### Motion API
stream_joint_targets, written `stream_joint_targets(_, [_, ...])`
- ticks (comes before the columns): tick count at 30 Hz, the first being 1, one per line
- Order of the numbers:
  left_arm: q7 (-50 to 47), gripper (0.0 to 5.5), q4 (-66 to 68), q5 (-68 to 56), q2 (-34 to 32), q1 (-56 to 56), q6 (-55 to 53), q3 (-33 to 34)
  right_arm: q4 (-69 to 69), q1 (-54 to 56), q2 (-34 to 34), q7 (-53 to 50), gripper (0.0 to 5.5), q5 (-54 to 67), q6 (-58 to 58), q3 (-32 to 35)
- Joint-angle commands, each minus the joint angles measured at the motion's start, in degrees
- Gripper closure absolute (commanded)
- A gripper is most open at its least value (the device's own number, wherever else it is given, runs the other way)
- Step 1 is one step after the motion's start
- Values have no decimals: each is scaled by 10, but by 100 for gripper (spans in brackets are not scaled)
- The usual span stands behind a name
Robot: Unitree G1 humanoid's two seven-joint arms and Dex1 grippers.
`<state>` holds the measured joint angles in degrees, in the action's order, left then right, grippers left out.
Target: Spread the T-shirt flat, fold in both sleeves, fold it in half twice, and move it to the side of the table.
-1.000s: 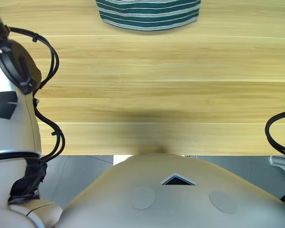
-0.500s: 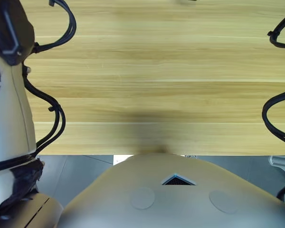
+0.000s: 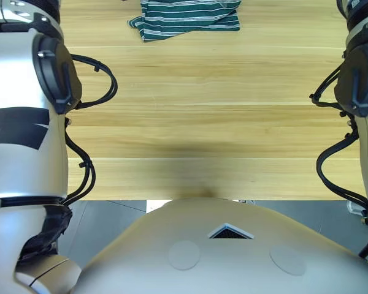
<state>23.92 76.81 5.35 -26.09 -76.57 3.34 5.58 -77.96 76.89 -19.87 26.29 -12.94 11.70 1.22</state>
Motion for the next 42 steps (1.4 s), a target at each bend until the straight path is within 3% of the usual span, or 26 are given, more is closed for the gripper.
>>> stream_joint_targets(1, [59,550,-29,-24,-14,15,24,16,12,-23,-28,49,547,17,36,12])
stream_joint_targets(8, [107,550,-74,-59,-12,22,45,32,45,-4,-64,139,547,55,109,34])
stream_joint_targets(14, [129,550,-159,-119,-55,-19,29,76,86,30,-80,183,547,89,143,44])
stream_joint_targets(16, [163,550,-275,-150,-63,36,-1,80,120,15,-95,224,547,108,157,46])
stream_joint_targets(20, [165,550,-636,-233,-73,241,-138,98,292,-66,-121,277,547,181,145,72])
stream_joint_targets(23, [135,550,-747,-264,-79,263,-211,104,355,-71,-124,235,547,189,92,80])
stream_joint_targets(30, [102,550,-597,-219,-63,165,-252,50,274,-44,-120,158,547,126,36,36])
stream_joint_targets(33, [88,550,-396,-168,-38,89,-184,15,154,6,-110,90,547,81,30,10])
stream_joint_targets(36, [12,550,-152,-108,0,-9,-92,-7,47,63,-75,-38,547,33,-8,-12])
stream_joint_targets(42, [-116,550,-17,-60,12,-90,-41,-5,3,135,-27,-139,547,2,-42,-16])
